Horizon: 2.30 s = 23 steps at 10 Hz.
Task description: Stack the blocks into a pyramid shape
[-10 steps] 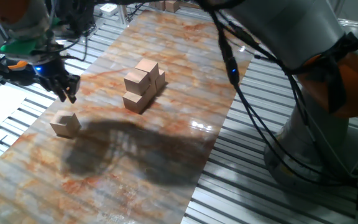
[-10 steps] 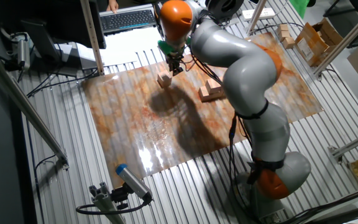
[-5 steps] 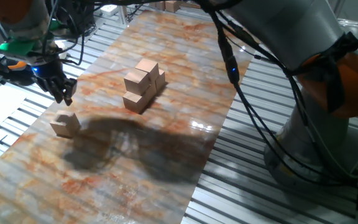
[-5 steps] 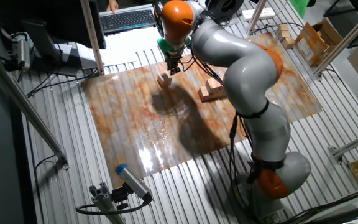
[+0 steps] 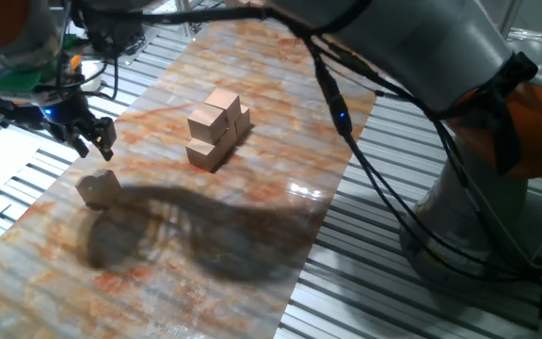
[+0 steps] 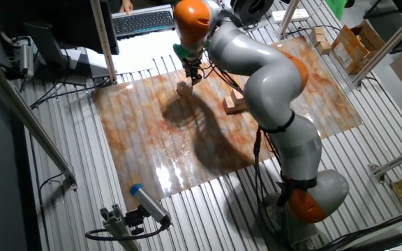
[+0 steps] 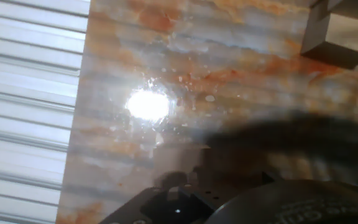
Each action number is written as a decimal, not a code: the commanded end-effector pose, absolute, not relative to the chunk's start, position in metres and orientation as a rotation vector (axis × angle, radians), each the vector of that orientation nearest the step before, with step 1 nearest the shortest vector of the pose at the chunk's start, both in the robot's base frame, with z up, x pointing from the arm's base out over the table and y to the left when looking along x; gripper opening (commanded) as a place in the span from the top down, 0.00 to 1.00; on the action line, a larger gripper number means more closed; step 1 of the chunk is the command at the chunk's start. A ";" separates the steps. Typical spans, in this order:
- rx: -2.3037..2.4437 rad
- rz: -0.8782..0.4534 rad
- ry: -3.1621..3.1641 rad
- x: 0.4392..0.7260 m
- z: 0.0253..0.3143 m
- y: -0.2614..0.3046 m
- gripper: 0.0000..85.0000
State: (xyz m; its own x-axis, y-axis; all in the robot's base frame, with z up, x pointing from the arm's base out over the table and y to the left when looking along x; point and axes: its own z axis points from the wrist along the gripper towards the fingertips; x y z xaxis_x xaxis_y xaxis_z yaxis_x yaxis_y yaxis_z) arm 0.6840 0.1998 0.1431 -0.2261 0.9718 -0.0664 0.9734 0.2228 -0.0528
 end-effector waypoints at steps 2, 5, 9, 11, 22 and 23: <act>1.945 -0.144 2.437 0.688 0.139 0.204 0.40; 1.931 -0.144 2.447 0.693 0.138 0.204 0.40; 1.904 -0.089 2.466 0.700 0.138 0.207 0.40; 1.929 -0.130 2.442 0.705 0.135 0.213 0.40; 1.947 0.050 2.434 0.710 0.134 0.210 0.20; 1.946 0.026 2.433 0.711 0.132 0.209 0.20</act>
State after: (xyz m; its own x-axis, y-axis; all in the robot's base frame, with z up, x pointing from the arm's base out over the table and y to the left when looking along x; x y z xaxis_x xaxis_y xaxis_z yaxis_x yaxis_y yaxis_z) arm 0.7109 0.2098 0.1316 -0.2201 0.9754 -0.0095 0.9750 0.2203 0.0301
